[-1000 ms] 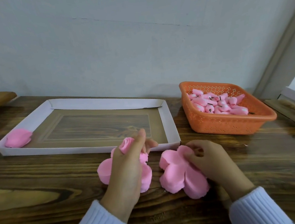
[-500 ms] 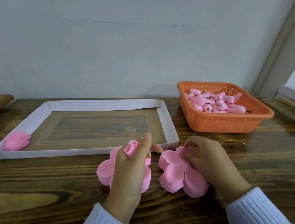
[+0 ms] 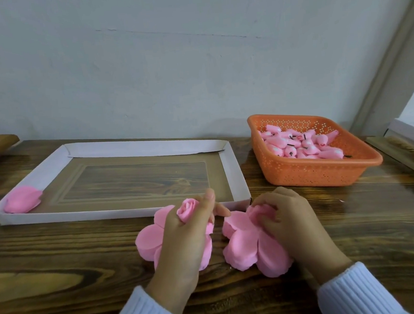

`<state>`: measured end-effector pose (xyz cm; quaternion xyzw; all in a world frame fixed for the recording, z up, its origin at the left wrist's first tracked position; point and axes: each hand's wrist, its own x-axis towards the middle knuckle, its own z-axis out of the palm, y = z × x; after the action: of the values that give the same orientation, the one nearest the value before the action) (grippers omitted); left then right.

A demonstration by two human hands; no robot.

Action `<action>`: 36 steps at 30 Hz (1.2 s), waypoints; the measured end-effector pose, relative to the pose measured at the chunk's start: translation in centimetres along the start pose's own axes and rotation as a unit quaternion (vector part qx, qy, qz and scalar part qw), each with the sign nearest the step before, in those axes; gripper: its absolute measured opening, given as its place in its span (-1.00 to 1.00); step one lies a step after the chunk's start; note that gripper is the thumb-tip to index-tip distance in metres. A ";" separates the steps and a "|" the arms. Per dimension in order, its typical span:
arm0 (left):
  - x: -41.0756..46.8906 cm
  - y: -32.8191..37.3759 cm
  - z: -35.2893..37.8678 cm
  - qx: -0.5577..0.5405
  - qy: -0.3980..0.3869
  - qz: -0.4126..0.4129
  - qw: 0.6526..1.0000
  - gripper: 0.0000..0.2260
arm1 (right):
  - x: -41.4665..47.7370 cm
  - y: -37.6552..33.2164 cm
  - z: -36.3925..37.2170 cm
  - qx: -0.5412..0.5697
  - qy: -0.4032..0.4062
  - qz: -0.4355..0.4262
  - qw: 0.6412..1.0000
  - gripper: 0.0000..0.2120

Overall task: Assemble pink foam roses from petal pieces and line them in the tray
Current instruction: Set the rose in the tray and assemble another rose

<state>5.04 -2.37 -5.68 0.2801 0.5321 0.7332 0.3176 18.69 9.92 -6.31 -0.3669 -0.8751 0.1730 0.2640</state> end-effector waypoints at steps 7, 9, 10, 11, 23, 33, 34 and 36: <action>0.0 0.0 0.1 -0.015 -0.002 0.010 1.000 -0.63 | 0.1 0.1 0.2 0.022 0.002 -0.019 1.000 -0.80; 0.1 -0.1 0.0 -0.009 -0.004 0.003 1.000 -0.63 | 0.1 0.2 0.0 0.027 0.017 -0.031 0.999 -0.80; 0.1 -0.1 0.0 -0.007 -0.006 0.002 1.000 -0.63 | 0.1 0.2 -0.1 0.029 0.019 -0.037 0.999 -0.80; 0.1 -0.1 0.0 -0.007 -0.007 0.002 1.000 -0.63 | 0.0 0.3 -0.2 0.030 0.017 -0.042 0.999 -0.80; 0.5 0.6 0.2 -0.184 0.023 -0.082 0.979 -0.69 | 0.2 0.9 -0.1 -0.010 -0.012 -0.049 0.999 -0.72; 0.4 0.8 0.2 -0.205 0.028 -0.105 0.973 -0.70 | 0.0 0.5 -0.5 -0.002 0.050 -0.055 0.997 -0.85; 0.4 0.8 0.2 -0.207 0.028 -0.105 0.972 -0.70 | 0.0 0.4 -0.6 0.022 0.036 -0.035 0.999 -0.84; 0.4 0.8 0.3 -0.208 0.030 -0.107 0.972 -0.70 | -0.1 0.4 -0.8 0.059 -0.019 0.007 0.998 -0.81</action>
<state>4.85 -2.07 -4.85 0.1276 0.4035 0.7978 0.4296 19.44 10.15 -5.92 -0.3538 -0.8656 0.2330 0.2671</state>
